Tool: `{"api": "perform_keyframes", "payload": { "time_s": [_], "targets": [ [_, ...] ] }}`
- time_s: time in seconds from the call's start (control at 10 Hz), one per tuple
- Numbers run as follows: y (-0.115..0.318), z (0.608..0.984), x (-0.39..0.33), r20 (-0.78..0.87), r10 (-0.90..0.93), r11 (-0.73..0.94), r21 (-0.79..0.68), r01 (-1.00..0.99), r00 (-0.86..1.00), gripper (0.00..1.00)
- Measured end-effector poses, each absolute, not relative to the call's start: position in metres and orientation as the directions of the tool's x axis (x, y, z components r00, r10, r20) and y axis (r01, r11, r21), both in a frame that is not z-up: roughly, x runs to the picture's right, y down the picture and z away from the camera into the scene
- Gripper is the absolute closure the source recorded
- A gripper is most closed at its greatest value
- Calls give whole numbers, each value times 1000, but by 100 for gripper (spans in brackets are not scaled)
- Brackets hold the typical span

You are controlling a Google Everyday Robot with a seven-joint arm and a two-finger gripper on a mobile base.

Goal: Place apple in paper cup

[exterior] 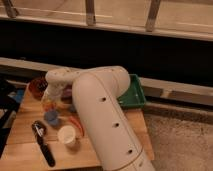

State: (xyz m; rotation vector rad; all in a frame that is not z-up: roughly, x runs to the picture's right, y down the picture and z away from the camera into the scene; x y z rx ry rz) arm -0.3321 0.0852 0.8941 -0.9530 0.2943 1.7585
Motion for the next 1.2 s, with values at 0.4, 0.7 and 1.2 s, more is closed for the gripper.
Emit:
{"api": "perform_keyframes", "payload": {
  "time_s": [0.4,0.7,1.2],
  "targets": [
    [85,891,-332,-715,691,-394,-246,-886,-108,100],
    [67,877,-324,-684,719,-397,-259,-881,-122,100],
    [26,837,-307,-614,780,-357,-283,-890,-118,100]
  ]
}}
